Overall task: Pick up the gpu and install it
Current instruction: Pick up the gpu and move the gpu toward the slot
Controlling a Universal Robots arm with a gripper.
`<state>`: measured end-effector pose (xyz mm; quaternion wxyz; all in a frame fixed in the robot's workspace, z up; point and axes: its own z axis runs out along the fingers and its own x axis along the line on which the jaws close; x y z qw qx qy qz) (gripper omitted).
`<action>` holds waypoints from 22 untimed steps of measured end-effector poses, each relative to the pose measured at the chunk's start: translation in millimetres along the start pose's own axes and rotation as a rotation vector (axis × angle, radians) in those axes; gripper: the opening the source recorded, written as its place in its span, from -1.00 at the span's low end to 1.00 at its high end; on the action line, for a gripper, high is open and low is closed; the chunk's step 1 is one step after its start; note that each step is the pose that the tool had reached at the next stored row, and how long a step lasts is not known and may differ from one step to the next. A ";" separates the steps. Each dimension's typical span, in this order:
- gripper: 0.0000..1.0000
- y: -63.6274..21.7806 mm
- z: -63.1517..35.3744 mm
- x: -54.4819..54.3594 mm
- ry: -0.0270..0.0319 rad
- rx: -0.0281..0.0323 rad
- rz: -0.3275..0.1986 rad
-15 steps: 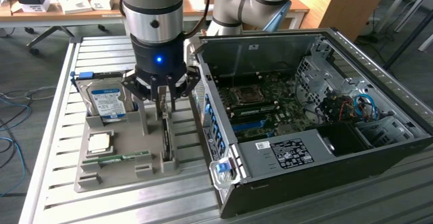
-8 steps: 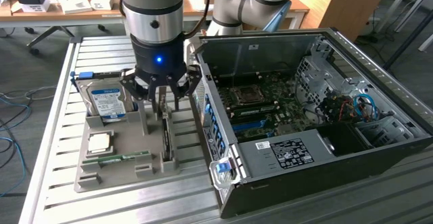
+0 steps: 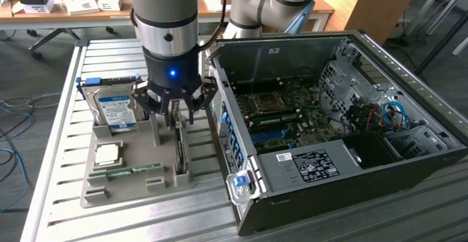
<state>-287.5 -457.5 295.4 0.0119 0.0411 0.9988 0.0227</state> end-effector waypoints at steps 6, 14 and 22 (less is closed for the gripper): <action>-0.03 -0.5 11.0 0.2 -0.0001 0.0000 0.000; -0.03 -1.2 25.5 0.6 0.0000 0.0002 0.000; -0.03 -1.7 37.7 0.8 -0.0001 0.0007 0.000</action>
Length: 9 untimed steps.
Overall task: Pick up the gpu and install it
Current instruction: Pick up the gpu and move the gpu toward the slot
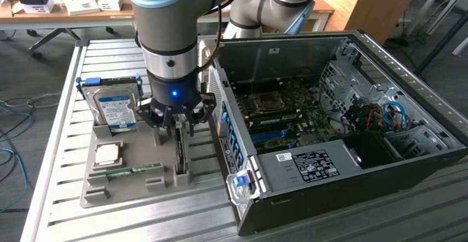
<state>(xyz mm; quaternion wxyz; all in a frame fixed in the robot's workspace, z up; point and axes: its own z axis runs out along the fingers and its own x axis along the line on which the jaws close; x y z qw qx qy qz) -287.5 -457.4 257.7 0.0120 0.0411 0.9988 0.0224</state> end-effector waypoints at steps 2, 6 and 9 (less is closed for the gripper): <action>-0.03 0.0 0.3 0.0 0.0001 0.0002 0.000; -0.03 -0.1 1.2 1.2 -0.0001 0.0000 0.000; -0.03 -0.4 2.3 3.5 -0.0001 0.0000 0.000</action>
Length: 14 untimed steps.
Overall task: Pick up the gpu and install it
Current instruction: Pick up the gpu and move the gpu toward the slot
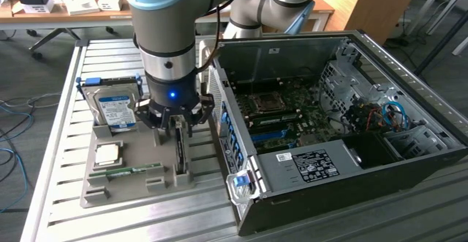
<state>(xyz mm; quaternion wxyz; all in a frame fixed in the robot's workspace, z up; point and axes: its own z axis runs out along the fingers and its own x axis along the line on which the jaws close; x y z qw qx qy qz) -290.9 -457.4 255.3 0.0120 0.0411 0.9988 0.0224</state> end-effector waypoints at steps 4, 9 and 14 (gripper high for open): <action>-0.03 -0.3 6.0 0.3 0.0001 0.0000 0.000; -0.03 -0.5 9.6 0.5 0.0003 0.0002 0.000; -0.03 -0.5 10.1 0.4 0.0002 0.0001 0.000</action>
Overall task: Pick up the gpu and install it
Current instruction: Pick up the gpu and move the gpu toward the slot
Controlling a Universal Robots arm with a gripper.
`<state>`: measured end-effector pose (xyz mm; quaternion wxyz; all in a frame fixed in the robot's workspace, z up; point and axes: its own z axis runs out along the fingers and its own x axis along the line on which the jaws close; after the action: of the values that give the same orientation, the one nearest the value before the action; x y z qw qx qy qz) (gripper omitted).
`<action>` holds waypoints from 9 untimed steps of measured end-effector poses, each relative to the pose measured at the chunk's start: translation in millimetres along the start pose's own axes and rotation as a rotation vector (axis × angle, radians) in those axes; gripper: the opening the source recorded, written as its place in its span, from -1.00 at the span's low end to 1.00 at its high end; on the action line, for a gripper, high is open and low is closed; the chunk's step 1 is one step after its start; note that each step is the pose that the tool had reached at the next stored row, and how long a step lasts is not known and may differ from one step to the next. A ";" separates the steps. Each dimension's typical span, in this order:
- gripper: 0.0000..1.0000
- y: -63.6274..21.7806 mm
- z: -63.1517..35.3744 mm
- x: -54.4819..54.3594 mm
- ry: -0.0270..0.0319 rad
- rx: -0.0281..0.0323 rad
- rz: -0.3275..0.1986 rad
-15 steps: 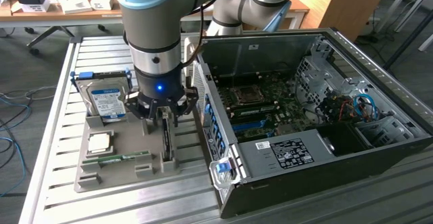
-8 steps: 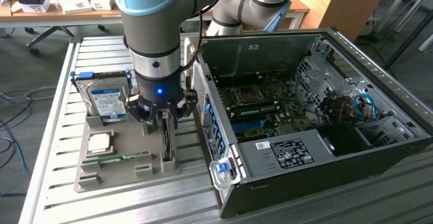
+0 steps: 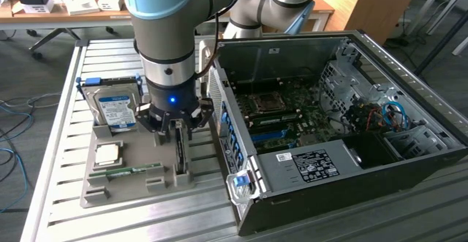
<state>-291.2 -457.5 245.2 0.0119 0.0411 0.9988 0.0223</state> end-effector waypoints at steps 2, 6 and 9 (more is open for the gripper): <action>-0.03 0.0 0.9 0.0 -0.0003 -0.0003 0.000; -0.03 -0.1 1.9 0.1 0.0001 0.0001 0.000; -0.03 -0.1 2.8 0.0 -0.0002 -0.0002 0.000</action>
<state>-291.1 -457.4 242.4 0.0120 0.0411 0.9988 0.0224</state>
